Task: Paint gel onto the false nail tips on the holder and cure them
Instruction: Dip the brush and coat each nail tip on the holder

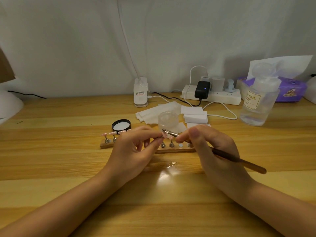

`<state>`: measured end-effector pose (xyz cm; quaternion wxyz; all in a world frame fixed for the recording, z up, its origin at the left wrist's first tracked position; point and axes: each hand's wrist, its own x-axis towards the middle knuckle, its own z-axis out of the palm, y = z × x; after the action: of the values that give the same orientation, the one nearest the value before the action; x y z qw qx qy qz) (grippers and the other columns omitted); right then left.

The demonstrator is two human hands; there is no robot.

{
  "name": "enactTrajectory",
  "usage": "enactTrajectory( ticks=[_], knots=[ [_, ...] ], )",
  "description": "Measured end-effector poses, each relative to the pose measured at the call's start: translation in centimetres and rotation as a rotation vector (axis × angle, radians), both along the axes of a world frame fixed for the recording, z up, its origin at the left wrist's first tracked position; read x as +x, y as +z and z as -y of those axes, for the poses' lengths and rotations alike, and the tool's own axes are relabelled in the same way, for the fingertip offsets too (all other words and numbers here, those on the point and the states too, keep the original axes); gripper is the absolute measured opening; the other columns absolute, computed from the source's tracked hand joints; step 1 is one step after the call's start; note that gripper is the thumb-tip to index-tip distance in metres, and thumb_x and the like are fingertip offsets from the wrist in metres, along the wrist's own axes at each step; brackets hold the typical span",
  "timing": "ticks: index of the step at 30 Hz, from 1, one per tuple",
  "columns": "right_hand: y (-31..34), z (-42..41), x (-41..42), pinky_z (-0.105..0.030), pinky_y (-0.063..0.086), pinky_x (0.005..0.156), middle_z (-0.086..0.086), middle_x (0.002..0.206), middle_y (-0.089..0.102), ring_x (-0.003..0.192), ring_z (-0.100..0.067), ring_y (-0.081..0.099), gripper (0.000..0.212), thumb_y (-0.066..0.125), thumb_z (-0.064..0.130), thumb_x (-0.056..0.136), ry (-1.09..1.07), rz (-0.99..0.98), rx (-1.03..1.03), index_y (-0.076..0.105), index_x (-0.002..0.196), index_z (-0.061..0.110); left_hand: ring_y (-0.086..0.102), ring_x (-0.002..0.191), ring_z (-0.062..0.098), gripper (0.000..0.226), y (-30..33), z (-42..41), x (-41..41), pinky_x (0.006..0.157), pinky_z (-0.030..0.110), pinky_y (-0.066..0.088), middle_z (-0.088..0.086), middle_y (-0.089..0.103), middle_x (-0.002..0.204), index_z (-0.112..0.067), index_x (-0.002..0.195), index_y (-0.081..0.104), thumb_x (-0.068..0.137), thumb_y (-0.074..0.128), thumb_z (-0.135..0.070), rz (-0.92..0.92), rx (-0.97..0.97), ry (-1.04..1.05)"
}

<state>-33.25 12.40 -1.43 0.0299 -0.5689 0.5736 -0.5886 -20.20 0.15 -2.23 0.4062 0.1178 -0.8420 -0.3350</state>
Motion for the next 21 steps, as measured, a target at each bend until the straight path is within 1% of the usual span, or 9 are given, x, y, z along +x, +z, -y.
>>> enactTrajectory(
  ticks=[3, 5, 8, 11, 13, 15, 17, 18, 21],
  knots=[
    [-0.31, -0.31, -0.15, -0.009, 0.041, 0.066, 0.002, 0.063, 0.064, 0.066, 0.000, 0.060, 0.037, 0.041, 0.037, 0.090, 0.042, 0.103, -0.040, 0.064, 0.066, 0.022, 0.055, 0.065, 0.026, 0.020, -0.01, -0.06, 0.00, 0.051, 0.037, 0.041, -0.006, 0.068, 0.080, -0.031, 0.091, 0.067, 0.078, 0.063, -0.016, 0.004, 0.020, 0.001],
    [-0.42, -0.49, -0.24, -0.010, 0.041, 0.065, -0.001, 0.066, 0.065, 0.061, -0.001, 0.059, 0.041, 0.036, 0.038, 0.088, 0.039, 0.157, -0.070, 0.062, 0.061, 0.023, 0.054, 0.065, 0.026, 0.019, 0.02, -0.08, 0.03, 0.052, 0.038, 0.041, -0.007, 0.068, 0.080, -0.030, 0.090, 0.068, 0.077, 0.062, -0.017, 0.010, 0.038, 0.002],
    [-0.29, -0.33, -0.19, -0.007, 0.042, 0.065, 0.002, 0.070, 0.065, 0.069, 0.002, 0.060, 0.034, 0.038, 0.032, 0.092, 0.026, 0.095, -0.081, 0.062, 0.069, 0.024, 0.053, 0.063, 0.026, 0.018, 0.10, -0.12, 0.08, 0.051, 0.040, 0.040, -0.004, 0.068, 0.079, -0.028, 0.090, 0.069, 0.077, 0.063, -0.017, 0.020, 0.030, -0.001],
    [-0.07, -0.05, -0.11, -0.008, 0.043, 0.068, 0.012, 0.074, 0.065, 0.077, 0.003, 0.060, 0.032, 0.037, 0.037, 0.088, 0.012, 0.010, -0.034, 0.064, 0.076, 0.024, 0.053, 0.063, 0.026, 0.016, 0.20, -0.20, 0.06, 0.051, 0.039, 0.039, -0.001, 0.068, 0.077, -0.027, 0.089, 0.070, 0.077, 0.063, -0.017, 0.030, 0.022, 0.002],
    [-0.19, -0.04, -0.12, -0.009, 0.044, 0.068, 0.011, 0.071, 0.065, 0.075, 0.001, 0.061, 0.033, 0.039, 0.037, 0.089, 0.029, 0.034, -0.032, 0.065, 0.073, 0.024, 0.052, 0.063, 0.028, 0.017, 0.21, -0.26, 0.07, 0.051, 0.039, 0.039, -0.001, 0.068, 0.077, -0.027, 0.089, 0.069, 0.079, 0.066, -0.014, 0.028, 0.031, 0.003],
    [-0.44, -0.17, -0.24, -0.008, 0.043, 0.063, 0.004, 0.065, 0.065, 0.065, 0.000, 0.061, 0.038, 0.040, 0.035, 0.091, 0.046, 0.114, -0.070, 0.064, 0.065, 0.022, 0.052, 0.063, 0.028, 0.017, 0.21, -0.29, 0.07, 0.052, 0.039, 0.040, -0.001, 0.068, 0.077, -0.028, 0.089, 0.069, 0.079, 0.066, -0.015, 0.027, 0.033, 0.005],
    [-0.53, -0.26, -0.27, -0.007, 0.041, 0.059, 0.003, 0.063, 0.065, 0.059, 0.000, 0.059, 0.041, 0.036, 0.035, 0.089, 0.044, 0.163, -0.107, 0.062, 0.061, 0.023, 0.051, 0.063, 0.027, 0.017, 0.20, -0.30, 0.05, 0.052, 0.039, 0.040, 0.000, 0.068, 0.077, -0.028, 0.089, 0.069, 0.077, 0.063, -0.017, 0.030, 0.034, 0.004],
    [-0.53, -0.27, -0.26, -0.006, 0.040, 0.059, 0.003, 0.065, 0.065, 0.060, 0.000, 0.059, 0.040, 0.036, 0.034, 0.090, 0.039, 0.158, -0.120, 0.062, 0.062, 0.023, 0.051, 0.062, 0.027, 0.017, 0.19, -0.31, 0.06, 0.052, 0.039, 0.039, 0.001, 0.068, 0.076, -0.028, 0.089, 0.069, 0.077, 0.063, -0.017, 0.029, 0.036, 0.001],
    [-0.35, -0.10, -0.21, -0.006, 0.042, 0.063, 0.007, 0.070, 0.066, 0.072, 0.001, 0.061, 0.033, 0.039, 0.033, 0.092, 0.026, 0.068, -0.096, 0.064, 0.073, 0.024, 0.051, 0.062, 0.027, 0.017, 0.15, -0.27, 0.11, 0.051, 0.040, 0.039, 0.001, 0.068, 0.075, -0.029, 0.088, 0.069, 0.078, 0.065, -0.015, 0.030, 0.036, 0.001]
  ],
)
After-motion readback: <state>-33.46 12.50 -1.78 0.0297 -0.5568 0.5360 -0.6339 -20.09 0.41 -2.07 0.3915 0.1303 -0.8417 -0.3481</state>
